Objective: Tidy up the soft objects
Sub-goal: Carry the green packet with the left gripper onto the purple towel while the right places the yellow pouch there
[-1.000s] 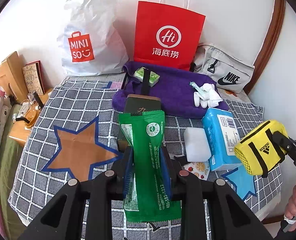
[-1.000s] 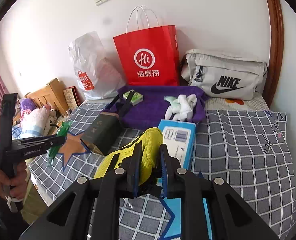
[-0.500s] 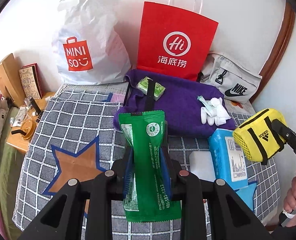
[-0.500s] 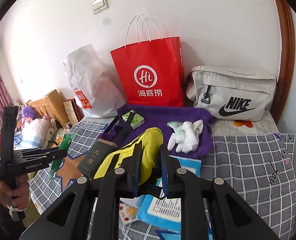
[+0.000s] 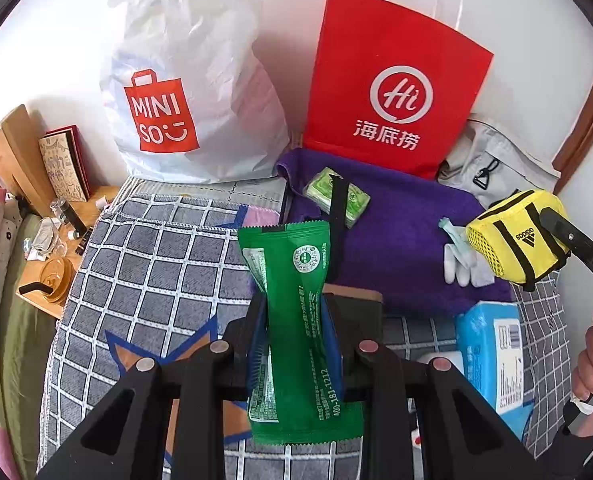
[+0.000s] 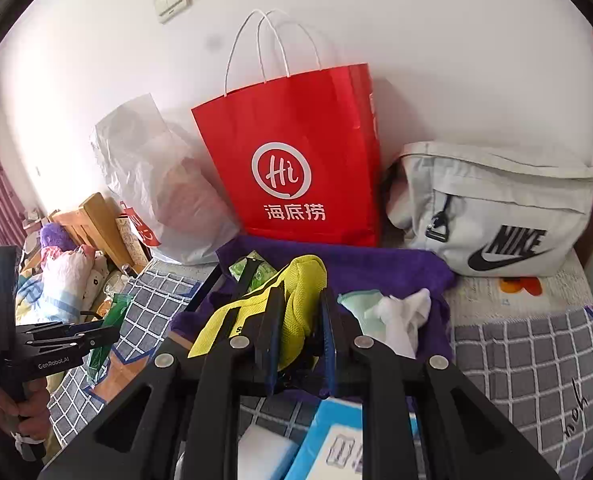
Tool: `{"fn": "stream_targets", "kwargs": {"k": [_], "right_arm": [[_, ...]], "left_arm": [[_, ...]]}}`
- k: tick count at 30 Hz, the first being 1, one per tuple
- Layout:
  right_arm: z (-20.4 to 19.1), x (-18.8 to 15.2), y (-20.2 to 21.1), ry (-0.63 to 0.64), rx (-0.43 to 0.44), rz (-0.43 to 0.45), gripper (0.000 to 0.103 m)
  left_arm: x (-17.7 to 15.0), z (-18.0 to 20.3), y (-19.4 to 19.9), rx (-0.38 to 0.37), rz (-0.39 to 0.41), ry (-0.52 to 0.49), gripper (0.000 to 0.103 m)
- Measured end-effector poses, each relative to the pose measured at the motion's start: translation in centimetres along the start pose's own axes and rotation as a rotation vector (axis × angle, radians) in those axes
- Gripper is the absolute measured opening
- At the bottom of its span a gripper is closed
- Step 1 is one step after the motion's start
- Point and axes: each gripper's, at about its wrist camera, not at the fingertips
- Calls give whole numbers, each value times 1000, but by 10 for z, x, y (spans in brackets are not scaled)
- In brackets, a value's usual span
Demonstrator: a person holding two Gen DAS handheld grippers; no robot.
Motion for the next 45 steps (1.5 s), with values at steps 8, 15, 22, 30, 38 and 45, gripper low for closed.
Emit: {"fn": "stream_targets", "kwargs": {"k": [8, 15, 22, 30, 38, 45], "right_arm": [[11, 3, -49, 15, 9, -73, 18], [16, -5, -79, 50, 29, -145, 18], [18, -6, -98, 80, 13, -190, 18], [27, -14, -116, 81, -16, -229, 18], [38, -16, -123, 44, -48, -224, 22], [35, -15, -125, 69, -65, -224, 40]], "left_arm": [[21, 6, -31, -13, -12, -12, 26], [47, 23, -65, -39, -39, -33, 26], [74, 44, -97, -77, -61, -58, 26], [80, 58, -138, -127, -121, -58, 26], [80, 72, -158, -136, -164, -82, 27], [78, 75, -165, -152, -197, -89, 39]]}}
Point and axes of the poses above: each gripper's, at about its wrist camera, not at the fingertips, and y roughly against the way its jaws point, z to its right, x to its top, and after that the axes turned 4 degrees about -x, right-handed
